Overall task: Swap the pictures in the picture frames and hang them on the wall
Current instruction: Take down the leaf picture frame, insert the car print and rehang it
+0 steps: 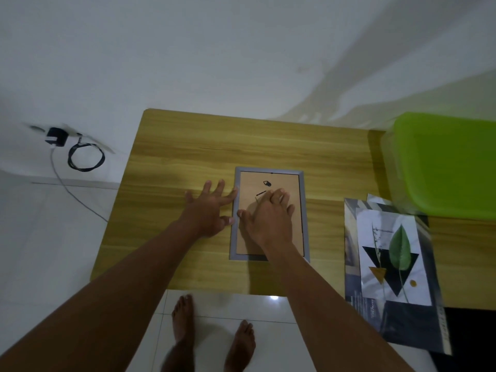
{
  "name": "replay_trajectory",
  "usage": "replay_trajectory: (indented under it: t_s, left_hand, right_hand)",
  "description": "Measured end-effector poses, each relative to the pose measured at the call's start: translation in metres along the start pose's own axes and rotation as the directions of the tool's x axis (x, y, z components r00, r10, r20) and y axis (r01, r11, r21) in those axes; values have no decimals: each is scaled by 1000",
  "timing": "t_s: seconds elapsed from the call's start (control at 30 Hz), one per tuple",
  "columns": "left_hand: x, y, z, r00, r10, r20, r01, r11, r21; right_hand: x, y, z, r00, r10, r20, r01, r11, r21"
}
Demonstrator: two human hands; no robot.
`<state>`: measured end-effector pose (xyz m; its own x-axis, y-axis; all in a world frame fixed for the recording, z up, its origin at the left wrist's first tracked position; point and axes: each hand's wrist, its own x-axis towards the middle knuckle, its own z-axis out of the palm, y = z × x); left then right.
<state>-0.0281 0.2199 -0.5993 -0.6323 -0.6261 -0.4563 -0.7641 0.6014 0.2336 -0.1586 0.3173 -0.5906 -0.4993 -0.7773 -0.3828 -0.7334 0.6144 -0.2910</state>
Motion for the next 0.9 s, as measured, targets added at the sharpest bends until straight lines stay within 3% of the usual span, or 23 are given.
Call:
replay_trajectory:
  t_s: [0.3,0.47,0.67,0.9]
  left_hand:
    - [0,-1,2,1000,-1,-16,1,1000,-8]
    - [4,-3,6,999,2,-32,-2,1000,-23]
    - [6,-3,7,1000,-5,-9,5,1000,8]
    - [6,-2,6,1000,-12,-7,12,1000,-15]
  right_hand:
    - [-2,7,-3,1000,-30,5,30,999,-12]
    - [20,30,-32,967,-215,-135,208,976,-62]
    - [50,42,-61,949,-295,110,304,950,-71]
    - [56,48,-57,933,-351,84,360,921,-149]
